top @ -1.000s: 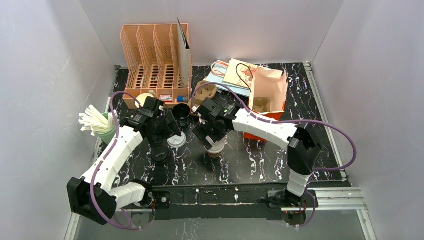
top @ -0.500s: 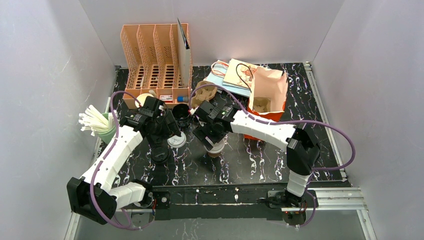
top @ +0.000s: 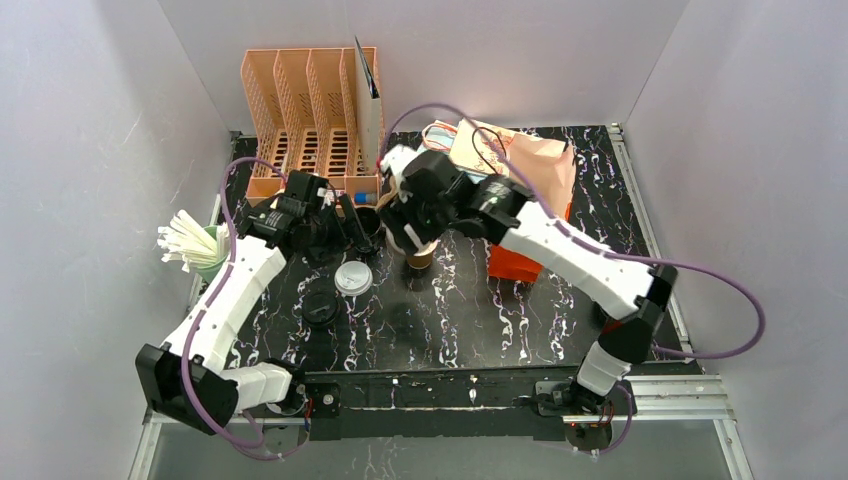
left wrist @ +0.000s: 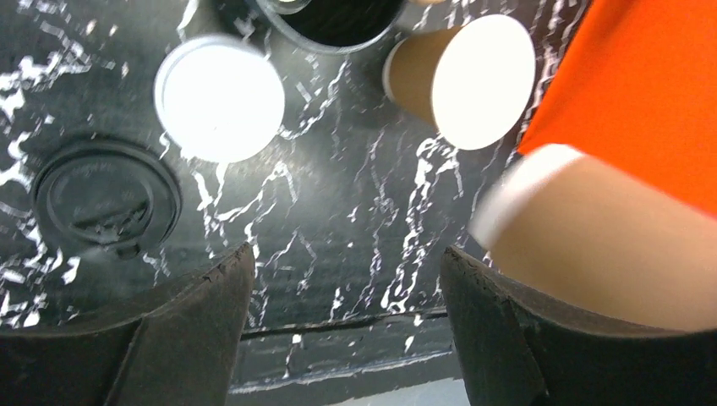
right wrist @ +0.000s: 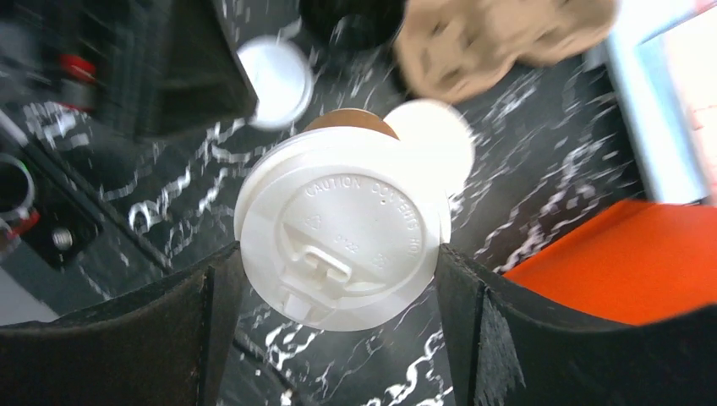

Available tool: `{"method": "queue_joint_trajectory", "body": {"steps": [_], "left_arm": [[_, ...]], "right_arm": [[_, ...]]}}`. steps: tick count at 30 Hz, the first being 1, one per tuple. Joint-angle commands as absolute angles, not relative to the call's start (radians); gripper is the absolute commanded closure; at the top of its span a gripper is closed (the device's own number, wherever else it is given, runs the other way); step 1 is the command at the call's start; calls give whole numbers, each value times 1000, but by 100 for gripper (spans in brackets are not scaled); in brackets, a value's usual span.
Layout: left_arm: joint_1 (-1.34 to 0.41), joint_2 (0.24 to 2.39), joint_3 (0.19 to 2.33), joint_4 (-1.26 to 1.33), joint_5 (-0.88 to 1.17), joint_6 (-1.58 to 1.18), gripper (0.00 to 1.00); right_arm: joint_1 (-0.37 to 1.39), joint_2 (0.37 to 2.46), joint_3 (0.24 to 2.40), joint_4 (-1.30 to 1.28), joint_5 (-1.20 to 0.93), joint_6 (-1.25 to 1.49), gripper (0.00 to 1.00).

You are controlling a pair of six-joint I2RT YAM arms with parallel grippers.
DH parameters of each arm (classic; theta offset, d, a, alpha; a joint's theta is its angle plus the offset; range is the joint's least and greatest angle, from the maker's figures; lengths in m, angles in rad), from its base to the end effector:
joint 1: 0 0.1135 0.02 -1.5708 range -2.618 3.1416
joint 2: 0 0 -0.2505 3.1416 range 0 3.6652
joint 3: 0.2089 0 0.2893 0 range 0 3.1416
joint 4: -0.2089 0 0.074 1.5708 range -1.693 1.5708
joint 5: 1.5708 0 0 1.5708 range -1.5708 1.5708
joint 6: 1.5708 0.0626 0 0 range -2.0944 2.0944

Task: Pack the takeout coffee
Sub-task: Pick up the coffee cup from the center of the board.

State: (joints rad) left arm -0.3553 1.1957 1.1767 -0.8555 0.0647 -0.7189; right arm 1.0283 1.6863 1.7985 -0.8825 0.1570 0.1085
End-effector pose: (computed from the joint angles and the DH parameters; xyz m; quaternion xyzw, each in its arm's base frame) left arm 0.2797 -0.1081 0.2965 -0.1590 0.9260 -0.2006 0.2774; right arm 0.2257 0.3554 0.3591 -0.3801 0.8363 0.1482 0.3662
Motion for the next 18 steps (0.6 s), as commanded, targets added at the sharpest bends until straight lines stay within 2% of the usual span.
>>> {"method": "queue_joint_trajectory", "body": {"steps": [1, 7, 13, 18], "left_arm": [[-351, 1243, 1241, -762, 135, -691, 23], [-420, 1315, 1311, -596, 188, -702, 24], [-587, 1501, 1495, -480, 136, -676, 21], [-629, 1628, 1652, -321, 130, -687, 19]], "right_arm": [[1031, 1583, 1983, -913, 336, 71, 38], [1031, 1521, 2137, -900, 603, 45, 50], [1028, 1428, 2076, -849, 880, 27, 62], [989, 1415, 2072, -951, 946, 112, 67]]}}
